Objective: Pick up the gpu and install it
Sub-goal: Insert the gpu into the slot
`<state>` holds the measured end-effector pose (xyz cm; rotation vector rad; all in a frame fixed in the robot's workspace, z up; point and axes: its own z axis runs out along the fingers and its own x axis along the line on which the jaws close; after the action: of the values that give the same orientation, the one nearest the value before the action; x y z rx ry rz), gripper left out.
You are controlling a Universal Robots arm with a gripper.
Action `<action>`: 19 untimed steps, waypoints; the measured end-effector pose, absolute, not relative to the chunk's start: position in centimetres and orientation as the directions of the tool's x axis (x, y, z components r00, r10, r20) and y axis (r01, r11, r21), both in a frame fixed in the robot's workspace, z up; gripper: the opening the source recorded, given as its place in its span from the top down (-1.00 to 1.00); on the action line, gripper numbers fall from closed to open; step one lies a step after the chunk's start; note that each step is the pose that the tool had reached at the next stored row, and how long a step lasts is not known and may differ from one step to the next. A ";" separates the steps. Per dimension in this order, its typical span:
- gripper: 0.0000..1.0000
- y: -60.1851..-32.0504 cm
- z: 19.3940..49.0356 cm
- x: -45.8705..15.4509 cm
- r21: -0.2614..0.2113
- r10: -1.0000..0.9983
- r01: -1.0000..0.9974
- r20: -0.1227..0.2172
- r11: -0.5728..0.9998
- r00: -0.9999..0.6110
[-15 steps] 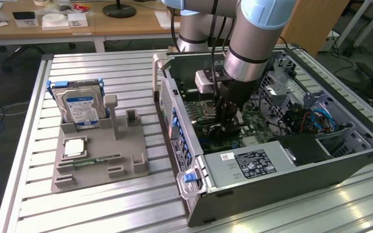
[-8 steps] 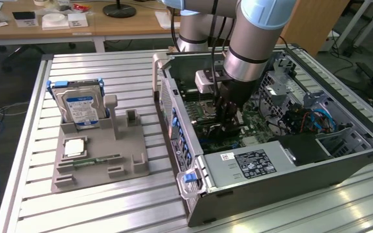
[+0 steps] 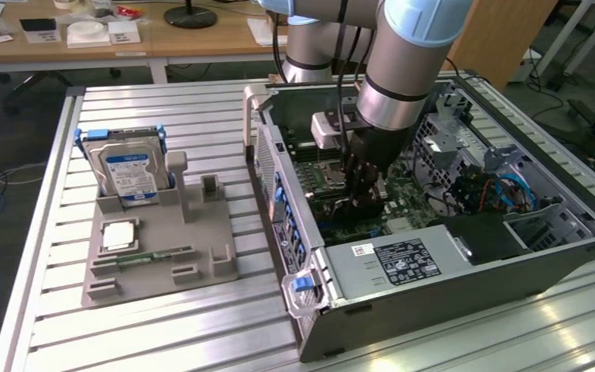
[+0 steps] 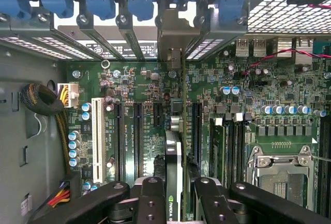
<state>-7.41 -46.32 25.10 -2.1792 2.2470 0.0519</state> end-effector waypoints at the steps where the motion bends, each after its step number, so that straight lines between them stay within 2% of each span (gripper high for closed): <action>1: 0.47 -46.3 25.1 -7.4 0.016 -0.999 -0.999 -0.031 0.030 -0.031; 19: 0.47 -46.3 25.1 -7.4 0.016 -0.998 -0.998 -0.032 0.059 -0.060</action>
<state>-7.41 -46.32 25.07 -2.1456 2.2776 0.0528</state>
